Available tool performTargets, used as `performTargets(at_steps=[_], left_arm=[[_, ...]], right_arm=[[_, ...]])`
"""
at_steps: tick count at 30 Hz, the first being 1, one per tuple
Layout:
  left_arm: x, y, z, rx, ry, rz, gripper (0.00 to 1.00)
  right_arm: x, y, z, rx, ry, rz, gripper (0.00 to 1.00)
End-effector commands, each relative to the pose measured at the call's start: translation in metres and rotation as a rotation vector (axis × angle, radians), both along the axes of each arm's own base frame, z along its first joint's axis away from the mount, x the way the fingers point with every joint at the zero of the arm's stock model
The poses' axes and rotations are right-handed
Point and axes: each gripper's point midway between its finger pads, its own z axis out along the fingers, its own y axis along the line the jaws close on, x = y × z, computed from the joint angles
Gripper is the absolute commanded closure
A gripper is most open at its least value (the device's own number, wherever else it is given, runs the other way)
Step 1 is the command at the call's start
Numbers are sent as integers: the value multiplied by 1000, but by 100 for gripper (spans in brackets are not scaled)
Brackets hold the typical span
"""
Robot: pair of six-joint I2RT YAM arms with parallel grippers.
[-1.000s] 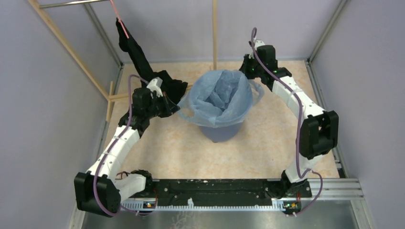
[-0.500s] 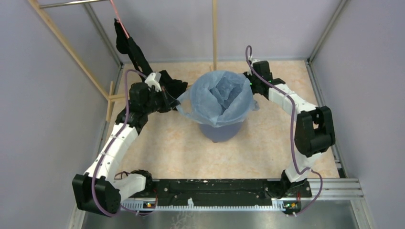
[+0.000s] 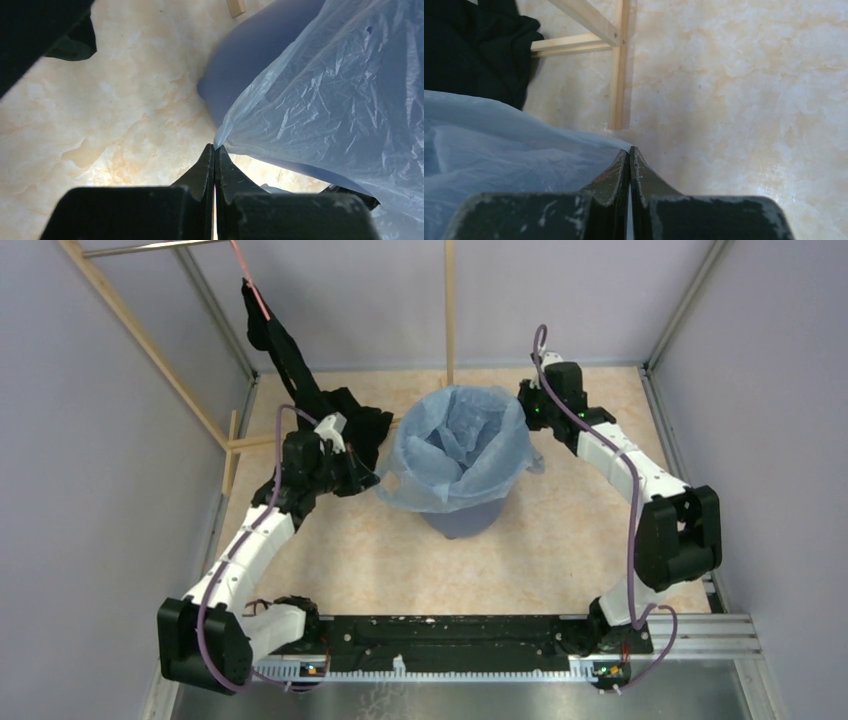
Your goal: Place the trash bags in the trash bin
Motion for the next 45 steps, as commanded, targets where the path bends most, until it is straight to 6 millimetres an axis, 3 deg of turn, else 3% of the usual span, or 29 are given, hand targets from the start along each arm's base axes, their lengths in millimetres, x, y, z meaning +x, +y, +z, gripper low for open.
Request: performTargets(at_steps=[1, 4, 7, 10, 14, 19, 23, 28, 31, 35, 39, 42, 45], left_arm=[[-9, -11, 21, -31, -67, -81, 100], [-11, -17, 34, -27, -112, -115, 100], [-14, -18, 30, -11, -103, -127, 100], [-21, -20, 17, -10, -78, -142, 100], [-28, -18, 3, -9, -57, -134, 100], [-30, -14, 15, 9, -85, -132, 83], [-27, -14, 37, 11, -133, -132, 62], [-31, -27, 43, -75, -112, -174, 43], [-32, -34, 31, -106, -79, -191, 36], [-39, -41, 4, -92, -11, -203, 35], [-48, -54, -17, -37, 17, -220, 39], [-53, -65, -32, 22, 31, -235, 56], [-54, -64, -51, 66, 61, -216, 68]], right_arm=[[-11, -12, -21, -1, 18, -46, 100], [-25, -18, -42, -24, 56, -52, 99], [-31, -28, -37, -69, 49, -69, 95], [-35, -44, -12, -123, 7, -112, 80], [-47, -70, 31, -196, -74, -193, 52], [-73, -111, 55, -282, -125, -342, 32], [-89, -121, 55, -143, -124, -354, 24], [-93, -109, 46, 1, -104, -262, 16], [-90, -93, 32, 50, -65, -197, 16], [-80, -70, 18, 140, -37, -109, 16], [-71, -57, 1, 200, 4, -71, 17], [-70, -49, -14, 234, 37, -50, 23], [-75, -44, -29, 264, 66, -33, 29]])
